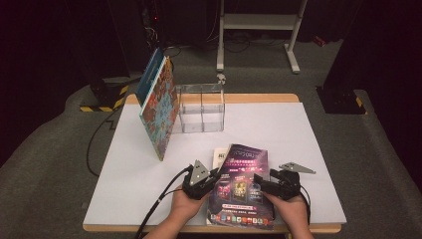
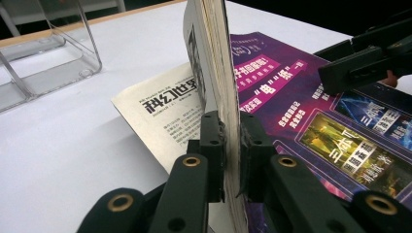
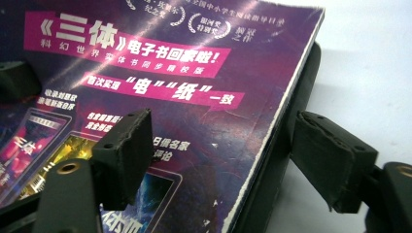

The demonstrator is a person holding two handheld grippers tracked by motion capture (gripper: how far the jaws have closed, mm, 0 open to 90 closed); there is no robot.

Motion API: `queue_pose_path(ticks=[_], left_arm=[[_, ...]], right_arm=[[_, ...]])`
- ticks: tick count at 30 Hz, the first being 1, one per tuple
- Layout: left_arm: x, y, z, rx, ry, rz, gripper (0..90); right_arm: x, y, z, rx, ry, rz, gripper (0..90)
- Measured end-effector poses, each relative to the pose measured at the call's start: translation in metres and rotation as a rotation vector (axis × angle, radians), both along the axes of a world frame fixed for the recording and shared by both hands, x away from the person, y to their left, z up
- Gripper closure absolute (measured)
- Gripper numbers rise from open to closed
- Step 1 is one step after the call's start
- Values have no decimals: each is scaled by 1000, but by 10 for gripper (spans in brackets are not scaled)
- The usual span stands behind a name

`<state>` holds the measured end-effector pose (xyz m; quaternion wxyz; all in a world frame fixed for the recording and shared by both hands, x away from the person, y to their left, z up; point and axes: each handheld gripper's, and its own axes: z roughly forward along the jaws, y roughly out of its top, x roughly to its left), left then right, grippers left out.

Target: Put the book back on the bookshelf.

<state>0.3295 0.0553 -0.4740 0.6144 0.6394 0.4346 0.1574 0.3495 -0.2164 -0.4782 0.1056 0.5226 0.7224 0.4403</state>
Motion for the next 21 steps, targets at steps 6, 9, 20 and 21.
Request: queue_pose_path(ticks=[6, 9, 20, 21], left_arm=[[5, 2, -3, 10, 19, 42, 726], [11, 7, -8, -9, 61, 70, 565], [26, 5, -13, -129, 273, 38, 209], [27, 4, -14, -141, 289, 33, 184]], right_arm=[[2, -3, -2, 24, 20, 6, 221], [2, -3, -2, 12, 7, 13, 224], [-1, 0, 1, -18, -13, 11, 235], [-1, 0, 1, -19, -14, 10, 236]])
